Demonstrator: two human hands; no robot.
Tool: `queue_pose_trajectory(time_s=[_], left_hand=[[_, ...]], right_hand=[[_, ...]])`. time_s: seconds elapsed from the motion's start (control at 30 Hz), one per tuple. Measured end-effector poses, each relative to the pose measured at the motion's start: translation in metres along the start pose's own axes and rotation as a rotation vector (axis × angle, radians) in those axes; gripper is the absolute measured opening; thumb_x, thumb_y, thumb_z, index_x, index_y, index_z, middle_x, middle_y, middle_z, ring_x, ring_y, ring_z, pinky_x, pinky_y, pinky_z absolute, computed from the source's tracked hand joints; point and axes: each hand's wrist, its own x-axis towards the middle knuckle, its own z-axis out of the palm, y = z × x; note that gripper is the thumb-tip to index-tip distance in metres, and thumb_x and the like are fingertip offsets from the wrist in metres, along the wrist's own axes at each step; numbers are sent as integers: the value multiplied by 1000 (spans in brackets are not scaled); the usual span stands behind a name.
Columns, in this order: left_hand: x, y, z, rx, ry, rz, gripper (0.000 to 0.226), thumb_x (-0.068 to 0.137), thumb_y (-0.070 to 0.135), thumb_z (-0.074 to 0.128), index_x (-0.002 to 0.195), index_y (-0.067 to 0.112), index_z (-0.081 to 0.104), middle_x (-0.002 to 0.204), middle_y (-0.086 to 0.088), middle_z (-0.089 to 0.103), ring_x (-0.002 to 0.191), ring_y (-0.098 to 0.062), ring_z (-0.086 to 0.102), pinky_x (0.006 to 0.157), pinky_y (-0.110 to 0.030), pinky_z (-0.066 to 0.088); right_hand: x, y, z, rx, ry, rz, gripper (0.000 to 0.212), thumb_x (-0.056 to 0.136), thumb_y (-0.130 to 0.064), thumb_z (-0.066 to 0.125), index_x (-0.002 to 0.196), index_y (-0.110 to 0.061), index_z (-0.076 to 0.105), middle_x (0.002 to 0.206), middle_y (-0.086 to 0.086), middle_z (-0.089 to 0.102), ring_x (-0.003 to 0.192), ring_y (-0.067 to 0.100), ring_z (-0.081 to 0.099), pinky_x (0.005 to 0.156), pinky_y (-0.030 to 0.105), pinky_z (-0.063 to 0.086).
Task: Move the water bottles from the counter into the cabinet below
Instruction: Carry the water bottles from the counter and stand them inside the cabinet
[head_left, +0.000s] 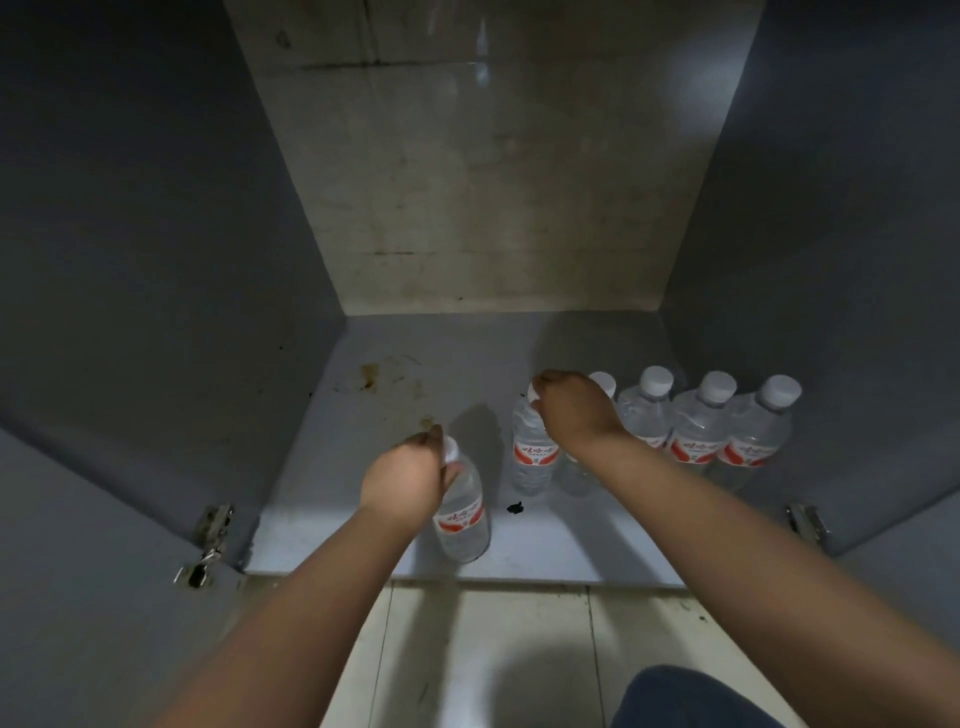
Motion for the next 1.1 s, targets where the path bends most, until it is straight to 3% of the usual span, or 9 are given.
queue_pose_trajectory(time_s=[0.13, 0.33, 0.73, 0.9, 1.1], left_hand=[[-3, 3, 7, -59, -42, 29, 60, 99, 28, 40, 148, 8, 12, 148, -16, 34, 125, -32, 49, 97, -38, 45], [14, 11, -6, -77, -47, 2, 42, 98, 24, 45, 134, 4, 37, 128, -18, 51, 116, -32, 54, 93, -35, 46], [77, 30, -7, -154, 20, 171, 42, 97, 15, 44, 136, 2, 37, 133, -19, 48, 120, -33, 52, 97, -36, 44], [79, 24, -6, -201, 59, 144, 38, 96, 18, 47, 131, 5, 42, 129, -16, 53, 118, -31, 52, 93, -33, 43], [74, 21, 2, -287, 60, 131, 51, 98, 18, 42, 146, 9, 25, 148, -14, 36, 131, -27, 44, 102, -29, 39]], right_hand=[[-2, 6, 0, 19, -10, -3, 26, 97, -3, 41, 119, 3, 54, 126, 18, 57, 117, 31, 53, 94, 33, 42], [0, 7, -2, -10, -19, -38, 26, 98, -3, 39, 120, 1, 52, 127, 17, 55, 119, 30, 51, 96, 33, 41], [6, 10, 11, -41, -6, -66, 37, 101, -7, 34, 137, -5, 38, 145, 10, 41, 131, 25, 42, 108, 31, 35], [7, -1, 11, -14, -26, -43, 39, 100, -4, 33, 139, -4, 36, 147, 12, 39, 132, 28, 42, 109, 35, 37], [-1, -7, 8, 5, -34, -31, 45, 101, -5, 28, 146, -5, 22, 157, 11, 23, 141, 26, 29, 114, 32, 27]])
